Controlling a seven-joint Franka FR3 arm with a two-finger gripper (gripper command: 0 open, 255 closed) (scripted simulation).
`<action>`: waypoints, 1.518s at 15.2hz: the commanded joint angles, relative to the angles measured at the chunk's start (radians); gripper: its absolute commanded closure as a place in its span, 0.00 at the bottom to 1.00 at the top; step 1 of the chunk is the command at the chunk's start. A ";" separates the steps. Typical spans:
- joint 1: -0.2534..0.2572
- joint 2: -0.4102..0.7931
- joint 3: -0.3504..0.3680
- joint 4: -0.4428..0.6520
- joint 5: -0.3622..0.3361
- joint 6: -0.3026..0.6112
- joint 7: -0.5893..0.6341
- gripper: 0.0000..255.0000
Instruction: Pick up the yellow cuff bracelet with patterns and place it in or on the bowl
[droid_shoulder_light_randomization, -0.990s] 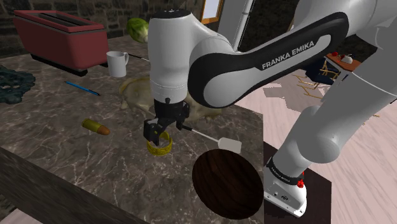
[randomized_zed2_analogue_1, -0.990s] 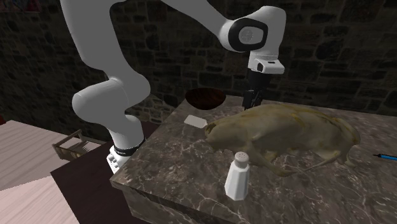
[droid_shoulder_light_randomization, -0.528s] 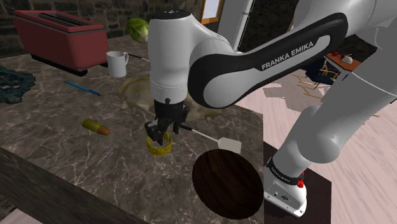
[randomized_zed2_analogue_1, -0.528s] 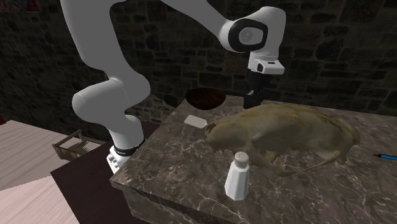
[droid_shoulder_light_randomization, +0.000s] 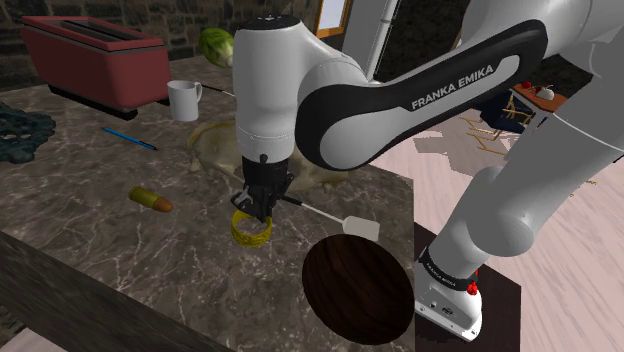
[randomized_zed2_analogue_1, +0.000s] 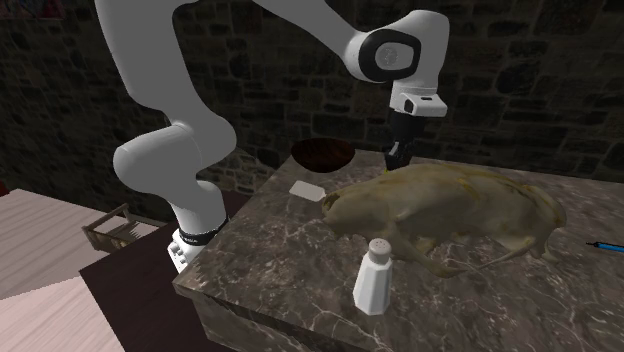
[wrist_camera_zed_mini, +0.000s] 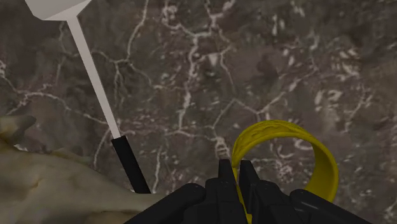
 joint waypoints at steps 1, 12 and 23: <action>0.000 0.001 0.000 0.000 0.000 0.000 0.001 1.00; 0.003 -0.064 -0.021 0.095 0.036 -0.149 -0.039 1.00; 0.001 -0.096 -0.038 0.216 0.049 -0.297 -0.061 1.00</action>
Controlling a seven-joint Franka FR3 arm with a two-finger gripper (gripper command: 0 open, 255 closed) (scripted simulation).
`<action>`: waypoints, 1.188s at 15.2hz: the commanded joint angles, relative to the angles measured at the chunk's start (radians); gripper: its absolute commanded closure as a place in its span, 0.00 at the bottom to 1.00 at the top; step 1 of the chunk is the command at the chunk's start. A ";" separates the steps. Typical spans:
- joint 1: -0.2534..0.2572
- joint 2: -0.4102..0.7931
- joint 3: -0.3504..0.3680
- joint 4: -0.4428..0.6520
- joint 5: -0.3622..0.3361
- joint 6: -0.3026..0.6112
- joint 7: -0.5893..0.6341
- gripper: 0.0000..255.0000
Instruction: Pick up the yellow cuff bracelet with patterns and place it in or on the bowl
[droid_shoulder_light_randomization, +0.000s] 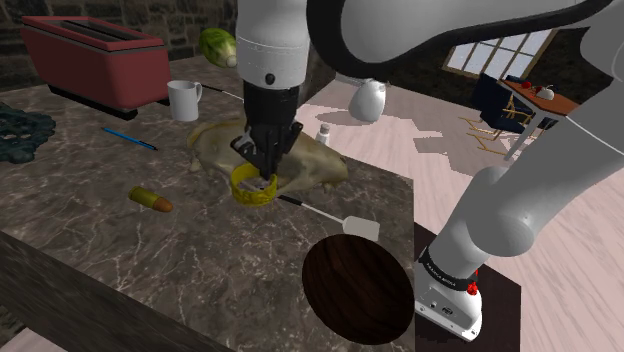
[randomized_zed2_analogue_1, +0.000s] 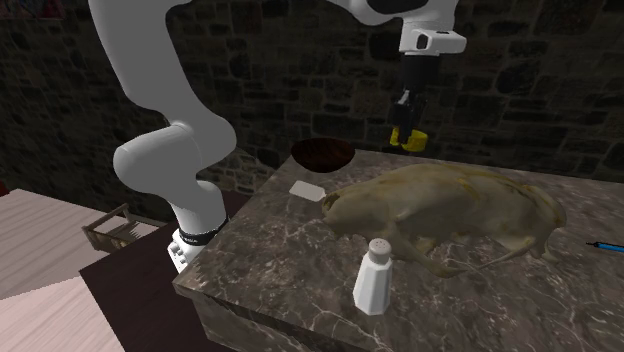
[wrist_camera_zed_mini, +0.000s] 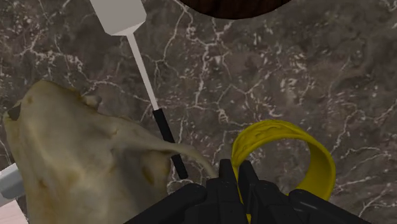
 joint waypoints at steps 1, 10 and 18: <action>0.000 -0.007 -0.003 0.019 0.003 -0.025 -0.004 1.00; 0.124 -0.349 -0.034 -0.227 0.170 -0.095 -0.008 1.00; 0.266 -0.616 -0.039 -0.361 0.280 -0.224 0.057 1.00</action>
